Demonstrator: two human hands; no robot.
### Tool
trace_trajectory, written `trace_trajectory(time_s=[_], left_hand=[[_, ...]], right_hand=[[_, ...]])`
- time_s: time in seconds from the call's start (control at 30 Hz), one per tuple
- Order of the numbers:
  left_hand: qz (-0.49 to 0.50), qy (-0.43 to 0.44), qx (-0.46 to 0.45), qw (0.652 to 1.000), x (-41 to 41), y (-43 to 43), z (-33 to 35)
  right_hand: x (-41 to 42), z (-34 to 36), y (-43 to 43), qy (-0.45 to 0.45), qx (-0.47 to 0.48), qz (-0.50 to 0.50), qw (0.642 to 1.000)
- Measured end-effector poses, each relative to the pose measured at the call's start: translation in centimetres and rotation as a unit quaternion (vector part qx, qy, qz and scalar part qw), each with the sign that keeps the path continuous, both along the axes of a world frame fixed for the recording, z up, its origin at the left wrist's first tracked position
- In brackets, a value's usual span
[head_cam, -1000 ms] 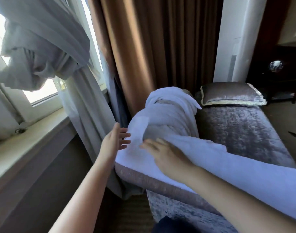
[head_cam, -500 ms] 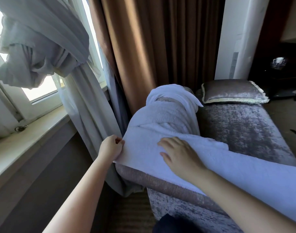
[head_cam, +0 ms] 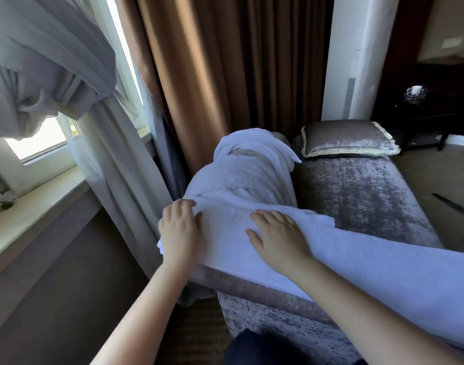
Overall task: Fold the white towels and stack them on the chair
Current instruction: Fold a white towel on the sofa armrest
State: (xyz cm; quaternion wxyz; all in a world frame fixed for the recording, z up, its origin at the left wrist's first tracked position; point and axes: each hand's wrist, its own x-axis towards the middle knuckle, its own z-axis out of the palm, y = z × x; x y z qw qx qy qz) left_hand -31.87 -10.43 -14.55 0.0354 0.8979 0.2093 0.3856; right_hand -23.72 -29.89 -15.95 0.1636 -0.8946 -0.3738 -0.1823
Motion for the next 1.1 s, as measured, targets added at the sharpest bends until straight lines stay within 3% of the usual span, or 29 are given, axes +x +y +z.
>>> trace_trajectory(time_s=[0.1, 0.27, 0.43, 0.6, 0.7, 0.8, 0.93, 1.1], left_hand=[[-0.154, -0.008, 0.094, 0.984, 1.3, -5.4, -0.5], [-0.275, -0.005, 0.105, 0.956, 4.8, -13.8, -1.3], [-0.318, 0.006, 0.074, 0.945, 9.3, -22.3, -1.0], [-0.365, 0.023, 0.111, 0.924, 11.3, -30.9, -1.9], [-0.39, 0.028, 0.164, 0.906, 11.5, -32.7, -2.8], [-0.375, 0.045, 0.115, 0.919, 11.5, -32.4, -2.6], [-0.39, 0.044, 0.14, 0.909, 11.3, -32.8, -3.3], [-0.379, 0.036, 0.148, 0.913, 11.5, -32.7, -3.5]], right_hand=[[0.4, -0.1, -3.0, 0.0, 0.005, -0.017, 1.0], [1.4, -0.7, -11.5, -0.009, 0.008, -0.071, 0.997], [2.1, -1.5, -22.0, 0.0, 0.031, -0.156, 0.987], [2.7, -2.5, -31.4, -0.005, 0.033, -0.212, 0.977], [3.1, -3.0, -36.3, 0.048, 0.014, -0.238, 0.97], [4.0, -3.3, -40.1, 0.105, 0.025, -0.264, 0.958], [4.5, -3.3, -43.2, 0.184, 0.029, -0.293, 0.938], [5.0, -2.3, -43.8, 0.279, 0.125, -0.302, 0.903]])
